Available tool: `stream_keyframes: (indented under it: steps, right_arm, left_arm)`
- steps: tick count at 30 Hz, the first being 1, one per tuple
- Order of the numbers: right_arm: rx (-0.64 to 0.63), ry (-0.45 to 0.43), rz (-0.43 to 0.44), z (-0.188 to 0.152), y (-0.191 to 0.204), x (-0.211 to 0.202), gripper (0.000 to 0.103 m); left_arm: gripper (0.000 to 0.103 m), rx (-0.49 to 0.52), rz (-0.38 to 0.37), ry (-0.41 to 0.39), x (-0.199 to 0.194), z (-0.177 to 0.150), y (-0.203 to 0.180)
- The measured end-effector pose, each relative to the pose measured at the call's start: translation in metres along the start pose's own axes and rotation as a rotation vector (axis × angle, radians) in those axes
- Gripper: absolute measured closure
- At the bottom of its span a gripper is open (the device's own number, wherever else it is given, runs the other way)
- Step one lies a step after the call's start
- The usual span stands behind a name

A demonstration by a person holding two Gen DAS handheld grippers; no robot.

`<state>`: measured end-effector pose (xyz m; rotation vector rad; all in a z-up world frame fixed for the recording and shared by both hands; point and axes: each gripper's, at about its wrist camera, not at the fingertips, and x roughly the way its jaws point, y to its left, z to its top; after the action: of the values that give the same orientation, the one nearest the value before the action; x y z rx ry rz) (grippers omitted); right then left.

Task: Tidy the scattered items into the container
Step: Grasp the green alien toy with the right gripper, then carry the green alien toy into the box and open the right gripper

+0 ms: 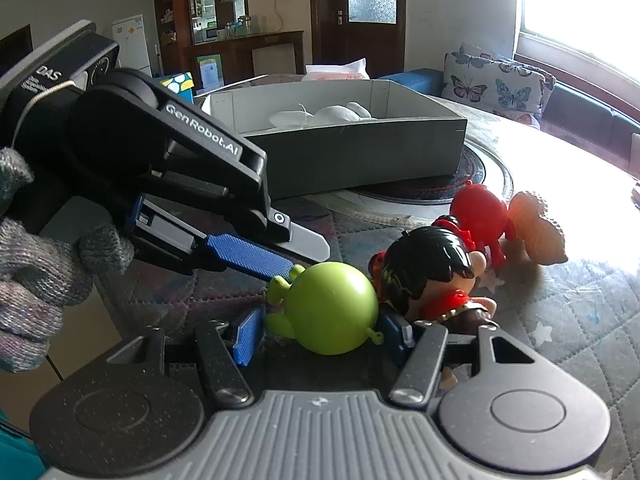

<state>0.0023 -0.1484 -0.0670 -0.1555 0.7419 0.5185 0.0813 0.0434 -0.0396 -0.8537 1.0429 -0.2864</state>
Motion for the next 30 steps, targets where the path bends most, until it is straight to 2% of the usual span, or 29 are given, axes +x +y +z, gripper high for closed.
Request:
stream_keyframes:
  steps: [10, 15, 23, 30]
  right_arm:
    - [0.005, -0.014, -0.003, 0.003, -0.001, -0.001, 0.042]
    - [-0.012, -0.052, -0.002, 0.012, 0.001, -0.008, 0.042]
    - [-0.055, -0.141, -0.022, 0.054, -0.004, -0.009, 0.042]
    - [-0.081, -0.202, -0.03, 0.112, -0.016, 0.016, 0.042]
  left_arm:
    - [0.075, -0.02, -0.017, -0.001, -0.005, 0.003, 0.002]
    - [0.075, 0.036, -0.045, -0.047, -0.019, 0.009, -0.014]
    - [0.075, 0.07, -0.095, -0.138, -0.036, 0.043, -0.038]
    - [0.075, 0.084, -0.11, -0.227, -0.035, 0.095, -0.054]
